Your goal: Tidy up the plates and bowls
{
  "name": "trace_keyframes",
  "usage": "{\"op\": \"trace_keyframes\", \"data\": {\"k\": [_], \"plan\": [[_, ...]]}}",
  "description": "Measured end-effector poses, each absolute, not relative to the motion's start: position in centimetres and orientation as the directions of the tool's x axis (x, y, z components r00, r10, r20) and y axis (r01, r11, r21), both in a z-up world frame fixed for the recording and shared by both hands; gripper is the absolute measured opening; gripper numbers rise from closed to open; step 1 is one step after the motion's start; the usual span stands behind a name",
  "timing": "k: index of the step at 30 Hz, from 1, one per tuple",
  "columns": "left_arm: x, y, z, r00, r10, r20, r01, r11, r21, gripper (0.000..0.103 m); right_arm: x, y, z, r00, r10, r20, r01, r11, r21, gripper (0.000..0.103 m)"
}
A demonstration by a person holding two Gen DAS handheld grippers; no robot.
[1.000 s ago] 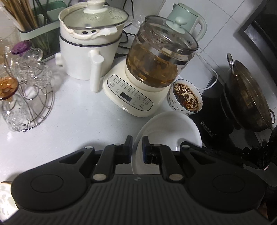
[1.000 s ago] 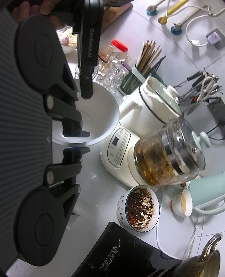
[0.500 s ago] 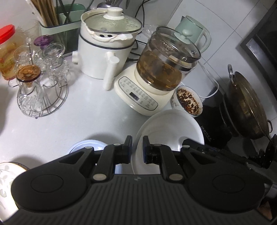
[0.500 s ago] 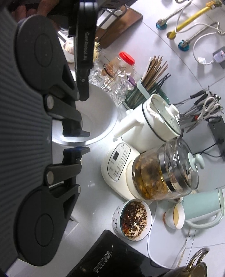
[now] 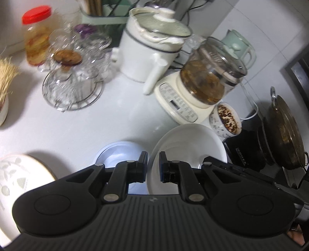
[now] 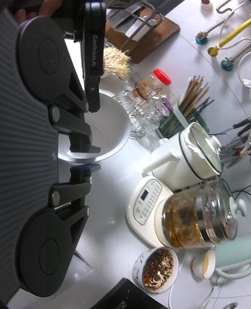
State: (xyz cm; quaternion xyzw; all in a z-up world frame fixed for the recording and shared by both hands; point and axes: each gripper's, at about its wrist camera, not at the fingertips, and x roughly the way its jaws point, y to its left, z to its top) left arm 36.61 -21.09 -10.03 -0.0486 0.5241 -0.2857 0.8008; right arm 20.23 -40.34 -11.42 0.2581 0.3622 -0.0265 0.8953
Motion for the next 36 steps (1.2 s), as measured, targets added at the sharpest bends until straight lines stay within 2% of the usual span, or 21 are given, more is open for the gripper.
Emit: {"op": "trace_keyframes", "data": {"k": [12,26,32,33,34,35,36], "plan": [[38.0,-17.5,-13.0,0.275,-0.454,-0.848,0.308,0.877,-0.369,0.013,23.3,-37.4,-13.6,0.667,0.197,-0.719,0.198,0.883,0.425,0.016],[40.2,-15.9,-16.5,0.22,-0.41,-0.885,0.291,0.894,-0.341,0.013,26.2,-35.3,-16.2,0.622,0.215,-0.753,0.182,0.895,0.406,0.016],[40.4,-15.4,-16.3,0.231,-0.393,-0.89,0.279,0.903,-0.326,0.013,26.6,-35.6,-16.2,0.619,0.22,-0.754,0.189,0.89,0.415,0.016],[40.4,-15.2,-16.1,0.232,-0.39,-0.891,0.274,0.905,-0.324,0.015,26.6,-35.7,-16.0,0.62,0.213,-0.755,0.194,0.891,0.41,0.024],[40.5,-15.1,-16.0,0.235,-0.385,-0.892,0.272,0.907,-0.32,0.021,26.5,-35.8,-15.9,0.626,0.207,-0.752,0.197,0.891,0.409,0.043],[40.5,-15.0,-15.7,0.241,-0.38,-0.893,0.272,0.91,-0.313,0.032,26.3,-36.0,-15.7,0.637,0.208,-0.742,0.197,0.887,0.418,0.052],[40.4,-14.9,-15.5,0.25,-0.375,-0.893,0.273,0.912,-0.306,0.037,26.1,-36.1,-15.5,0.65,0.211,-0.73,0.195,0.883,0.428,0.061]]}}
